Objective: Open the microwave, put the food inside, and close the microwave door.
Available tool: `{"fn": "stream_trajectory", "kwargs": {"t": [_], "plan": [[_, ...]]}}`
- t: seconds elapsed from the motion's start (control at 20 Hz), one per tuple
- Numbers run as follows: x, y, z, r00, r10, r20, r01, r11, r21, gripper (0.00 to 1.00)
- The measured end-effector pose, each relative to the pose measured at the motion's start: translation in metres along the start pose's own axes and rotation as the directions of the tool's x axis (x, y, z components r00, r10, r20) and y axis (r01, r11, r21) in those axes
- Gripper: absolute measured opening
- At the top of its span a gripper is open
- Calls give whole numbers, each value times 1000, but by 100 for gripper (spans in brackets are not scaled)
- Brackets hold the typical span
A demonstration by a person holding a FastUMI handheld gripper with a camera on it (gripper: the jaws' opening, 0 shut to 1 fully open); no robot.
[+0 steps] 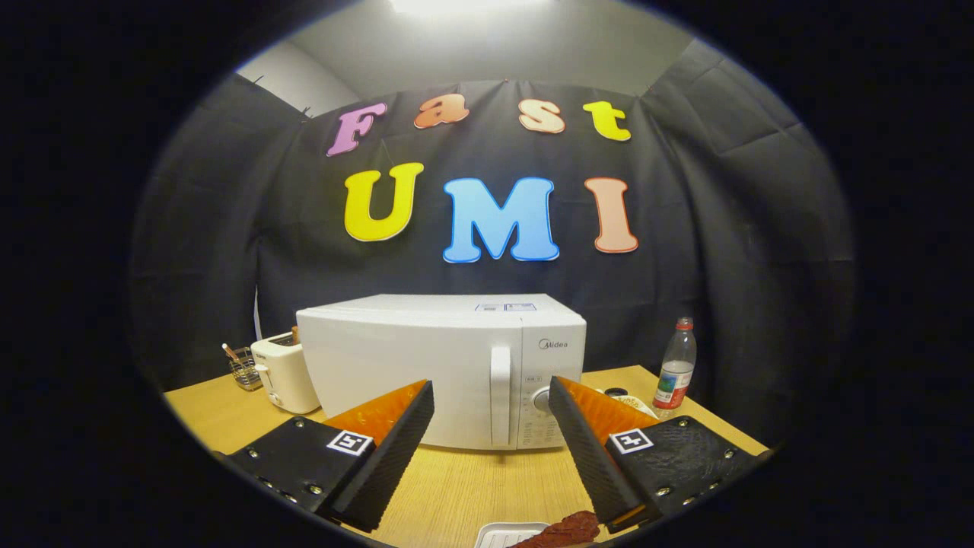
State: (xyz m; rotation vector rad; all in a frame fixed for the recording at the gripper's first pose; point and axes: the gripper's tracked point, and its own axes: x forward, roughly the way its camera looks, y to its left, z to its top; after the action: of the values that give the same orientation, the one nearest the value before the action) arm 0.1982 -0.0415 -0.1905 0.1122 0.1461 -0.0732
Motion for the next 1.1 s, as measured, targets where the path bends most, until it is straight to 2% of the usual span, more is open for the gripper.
{"fn": "stream_trajectory", "kwargs": {"t": [0.35,0.4,0.55,0.65,0.8,0.85,0.95,1.05,1.1], "plan": [[62,-10,-28,999,-50,-20,50,999,-1,97],[70,-11,-32,998,-52,-24,52,999,4,91],[87,-5,-44,998,-42,-45,42,999,8,91],[95,-9,-48,997,-68,-43,67,998,-22,77],[105,-6,-48,997,-57,-48,56,998,-35,75],[109,-16,-50,994,-96,-46,94,995,-45,75],[115,-9,-51,996,-61,-61,62,998,16,43],[116,-7,-53,996,-60,-66,63,997,47,43],[112,-6,-50,996,-57,-67,60,997,52,30]]}}
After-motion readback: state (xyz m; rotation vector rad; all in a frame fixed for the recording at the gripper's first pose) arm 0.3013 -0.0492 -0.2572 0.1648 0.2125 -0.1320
